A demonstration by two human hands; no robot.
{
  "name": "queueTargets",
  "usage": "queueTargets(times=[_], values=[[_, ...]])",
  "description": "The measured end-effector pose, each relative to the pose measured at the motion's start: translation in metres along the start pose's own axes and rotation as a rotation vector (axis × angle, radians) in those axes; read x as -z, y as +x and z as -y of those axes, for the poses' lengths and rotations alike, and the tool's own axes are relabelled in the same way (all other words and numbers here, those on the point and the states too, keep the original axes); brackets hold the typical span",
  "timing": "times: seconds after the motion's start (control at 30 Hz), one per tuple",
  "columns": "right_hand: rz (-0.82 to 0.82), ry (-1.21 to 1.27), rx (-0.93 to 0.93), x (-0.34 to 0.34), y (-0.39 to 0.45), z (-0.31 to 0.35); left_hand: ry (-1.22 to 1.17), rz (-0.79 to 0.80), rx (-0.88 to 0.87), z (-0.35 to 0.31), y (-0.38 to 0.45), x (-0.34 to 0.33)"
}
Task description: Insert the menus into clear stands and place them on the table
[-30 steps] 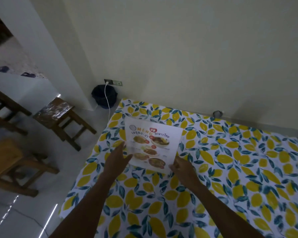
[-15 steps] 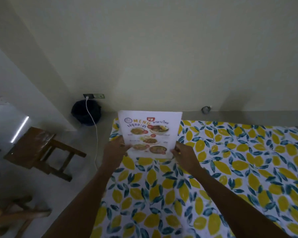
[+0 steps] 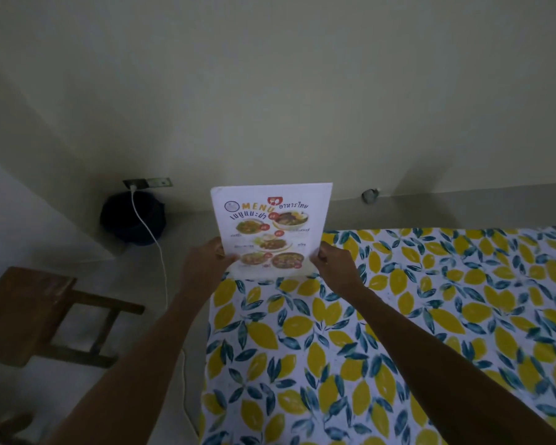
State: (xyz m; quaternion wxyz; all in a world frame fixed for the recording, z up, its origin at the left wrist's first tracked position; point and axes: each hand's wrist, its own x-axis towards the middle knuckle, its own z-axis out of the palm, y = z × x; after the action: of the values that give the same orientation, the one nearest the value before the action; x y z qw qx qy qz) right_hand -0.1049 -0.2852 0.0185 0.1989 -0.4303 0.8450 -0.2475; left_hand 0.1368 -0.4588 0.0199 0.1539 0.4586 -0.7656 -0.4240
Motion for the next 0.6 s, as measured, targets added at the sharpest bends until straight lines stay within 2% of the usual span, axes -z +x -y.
queueTargets(times=[0.23, 0.6], values=[[-0.019, 0.012, -0.04, -0.013, 0.002, -0.006, 0.101, -0.054, -0.002, 0.002, -0.007, -0.012], [0.062, 0.067, -0.074, -0.004, -0.001, -0.008, 0.168, -0.115, 0.023, -0.003, -0.012, -0.019]])
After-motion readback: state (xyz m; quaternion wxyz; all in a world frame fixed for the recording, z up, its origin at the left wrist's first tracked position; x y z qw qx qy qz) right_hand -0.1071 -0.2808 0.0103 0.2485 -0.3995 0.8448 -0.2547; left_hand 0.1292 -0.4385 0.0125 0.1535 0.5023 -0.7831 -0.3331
